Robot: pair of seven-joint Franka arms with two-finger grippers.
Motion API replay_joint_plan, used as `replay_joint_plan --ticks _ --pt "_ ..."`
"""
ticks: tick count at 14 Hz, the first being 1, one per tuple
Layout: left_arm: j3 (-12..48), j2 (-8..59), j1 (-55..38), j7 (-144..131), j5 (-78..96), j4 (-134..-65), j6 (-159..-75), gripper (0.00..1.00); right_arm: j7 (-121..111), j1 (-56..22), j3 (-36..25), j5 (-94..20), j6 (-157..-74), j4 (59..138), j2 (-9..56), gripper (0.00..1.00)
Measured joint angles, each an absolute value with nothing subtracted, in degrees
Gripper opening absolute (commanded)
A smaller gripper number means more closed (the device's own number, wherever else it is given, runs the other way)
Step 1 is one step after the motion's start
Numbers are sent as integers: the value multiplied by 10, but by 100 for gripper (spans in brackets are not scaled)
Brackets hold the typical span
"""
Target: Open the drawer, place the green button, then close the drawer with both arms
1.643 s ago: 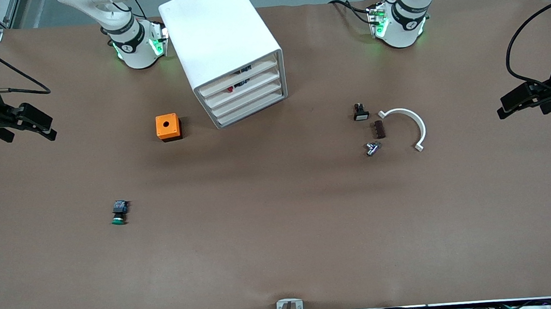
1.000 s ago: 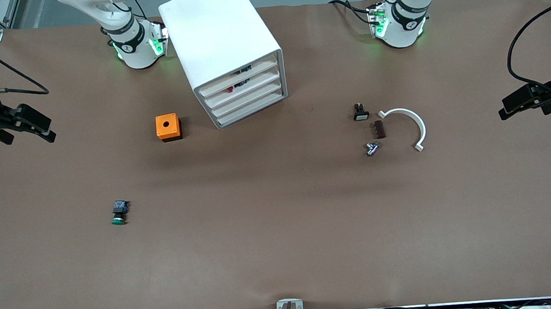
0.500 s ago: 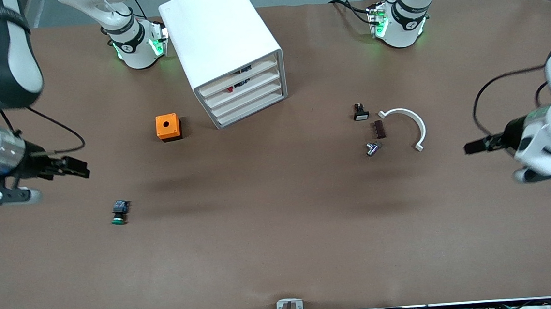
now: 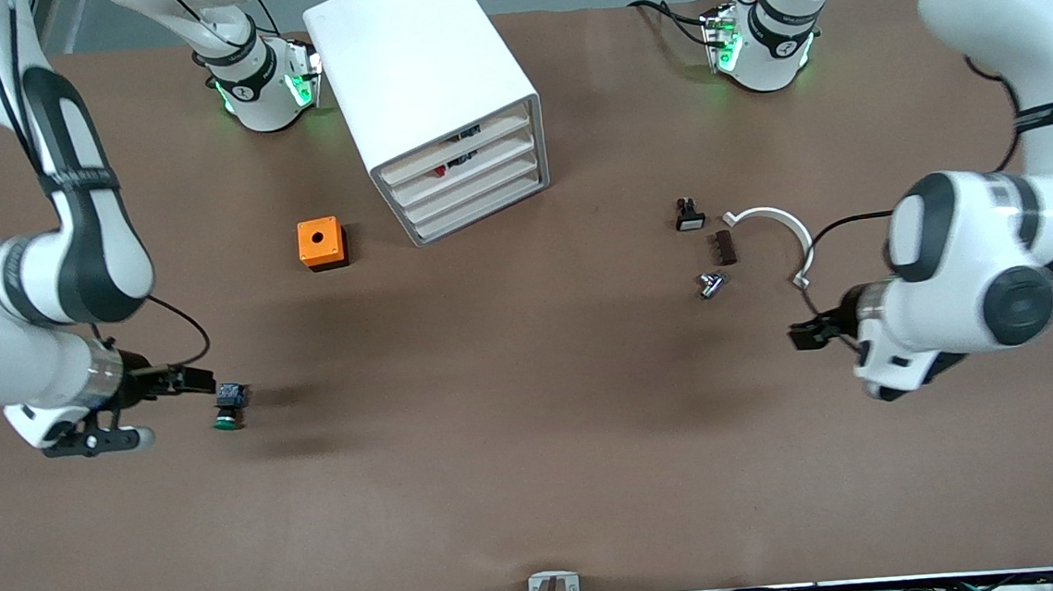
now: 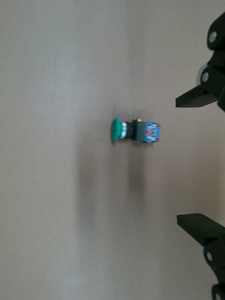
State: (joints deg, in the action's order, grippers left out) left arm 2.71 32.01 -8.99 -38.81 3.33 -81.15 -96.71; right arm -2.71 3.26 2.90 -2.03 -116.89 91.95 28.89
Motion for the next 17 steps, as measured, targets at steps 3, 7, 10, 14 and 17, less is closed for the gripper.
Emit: replay_joint_plan --ticks 3,7,10,14,17 --pt "27 349 -127 -507 80 -811 -967 100 -30 34 28 -7 -1221 925 335 100" --pt "27 391 -139 -690 188 -811 -966 100 -33 45 26 6 -1265 926 377 100" --pt "28 412 -152 -827 259 -811 -953 100 -34 49 26 6 -1288 930 395 100" --pt "34 435 -177 -1006 375 -811 -945 100 -35 49 26 6 -1348 976 401 100" --pt "68 465 -177 -1106 437 -809 -945 100 -35 50 26 6 -1354 988 401 65"
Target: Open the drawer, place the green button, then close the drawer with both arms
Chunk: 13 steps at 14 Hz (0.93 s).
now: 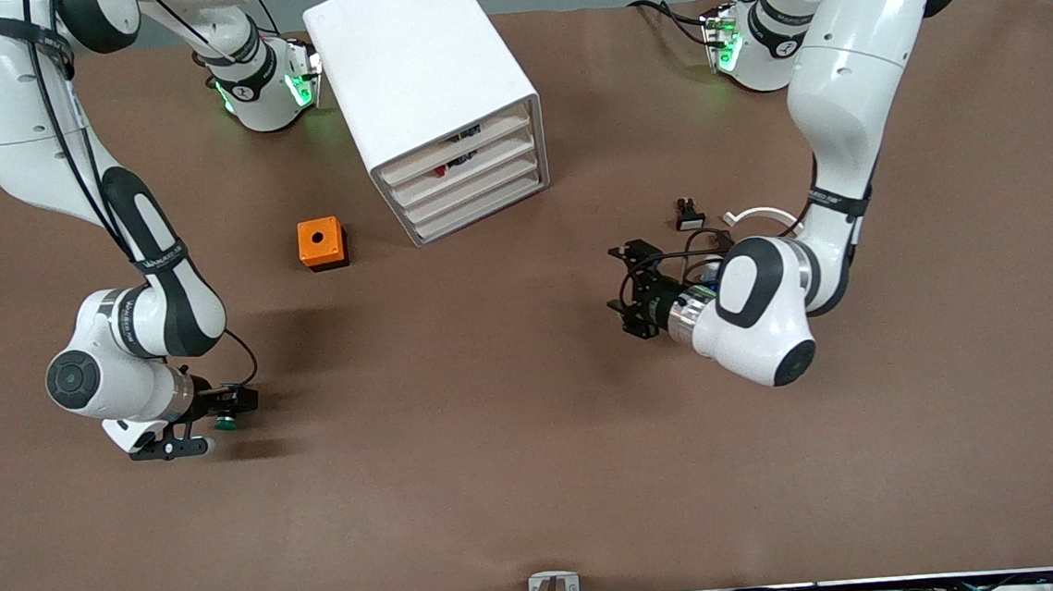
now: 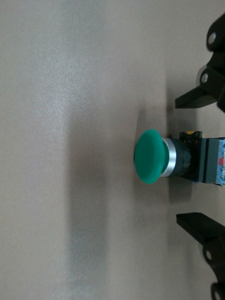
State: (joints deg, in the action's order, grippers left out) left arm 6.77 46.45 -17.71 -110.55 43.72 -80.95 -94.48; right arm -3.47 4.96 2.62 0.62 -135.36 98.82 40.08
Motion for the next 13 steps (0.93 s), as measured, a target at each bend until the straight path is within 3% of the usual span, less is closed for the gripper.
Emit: replay_joint_plan --ticks 3,5,6,8,9,11,13 --pt "111 496 -178 -1208 471 -808 -945 100 -35 50 26 6 -1349 988 400 21" --pt "131 516 -185 -1257 480 -808 -945 100 -35 50 26 6 -1337 987 398 1" --pt "134 525 -194 -1272 483 -808 -945 100 -35 50 27 6 -1332 987 397 0" --pt "134 540 -212 -1289 486 -808 -943 70 -35 51 27 6 -1329 987 395 0" --pt "134 545 -220 -1292 487 -808 -939 60 -35 52 27 6 -1329 987 394 0" --pt "135 551 -234 -1293 494 -807 -917 50 -35 52 27 6 -1329 984 391 0" --pt "135 555 -250 -1294 503 -807 -894 49 -35 52 29 6 -1326 979 382 0"
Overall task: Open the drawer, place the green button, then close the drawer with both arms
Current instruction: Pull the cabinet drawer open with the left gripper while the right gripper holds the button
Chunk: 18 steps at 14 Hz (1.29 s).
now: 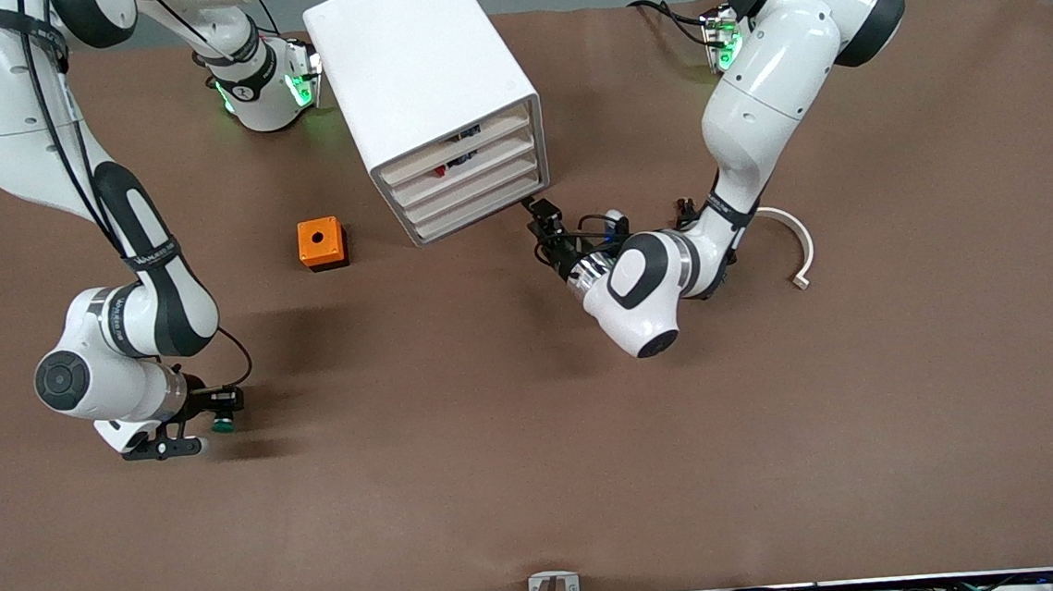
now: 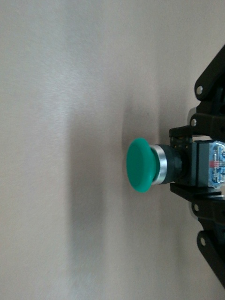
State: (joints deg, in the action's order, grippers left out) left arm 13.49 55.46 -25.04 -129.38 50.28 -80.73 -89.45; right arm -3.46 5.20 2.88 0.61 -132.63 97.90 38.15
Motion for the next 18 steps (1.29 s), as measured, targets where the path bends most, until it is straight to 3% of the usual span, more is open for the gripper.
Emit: replay_joint_plan --ticks 7,10,13,18 --pt "135 569 -285 -1294 506 -808 -870 48 4 51 35 4 -1169 928 308 0" --pt "135 576 -301 -1294 506 -808 -853 36 71 33 42 -20 -1101 910 282 0" --pt "135 578 -320 -1294 506 -808 -844 9 146 2 44 -53 -1046 884 275 0" --pt "133 582 -323 -1298 506 -808 -844 1 281 -45 45 -78 -966 835 272 0"
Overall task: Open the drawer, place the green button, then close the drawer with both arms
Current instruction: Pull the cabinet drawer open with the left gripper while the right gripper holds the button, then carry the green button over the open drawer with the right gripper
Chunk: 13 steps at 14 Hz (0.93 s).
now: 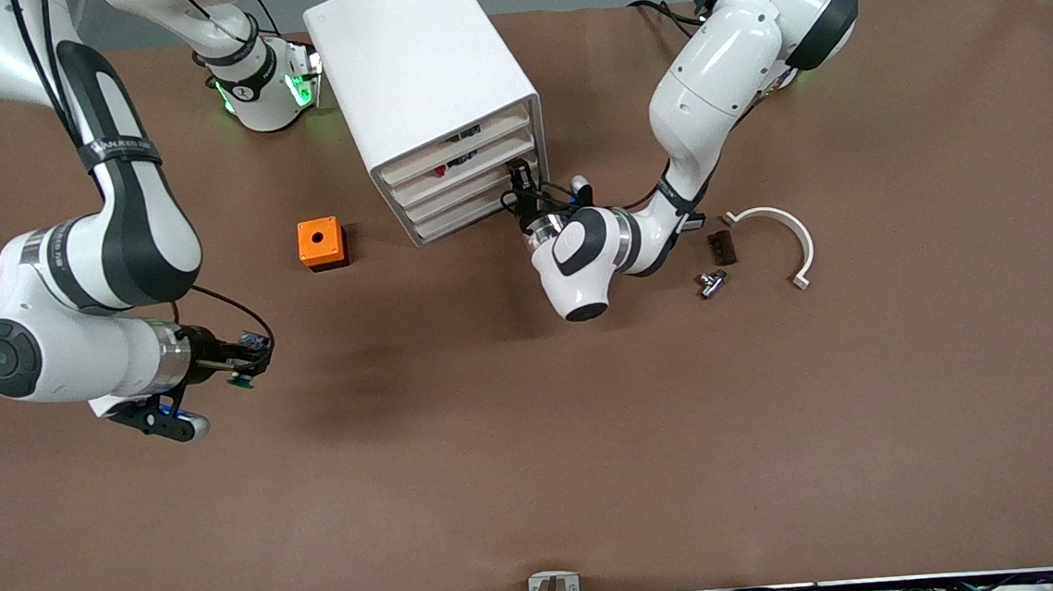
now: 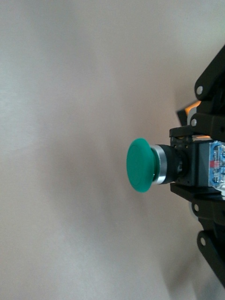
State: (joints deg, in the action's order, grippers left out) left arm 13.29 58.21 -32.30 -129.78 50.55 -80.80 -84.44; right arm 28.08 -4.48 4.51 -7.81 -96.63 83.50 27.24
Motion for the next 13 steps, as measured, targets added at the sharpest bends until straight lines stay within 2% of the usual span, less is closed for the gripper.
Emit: replay_joint_plan --ticks 5,13 --pt "130 582 -313 -1298 506 -807 -844 3 403 -73 46 -110 -889 778 268 0" --pt "127 582 -229 -1298 507 -796 -855 11 628 -159 47 -121 -879 770 197 0"
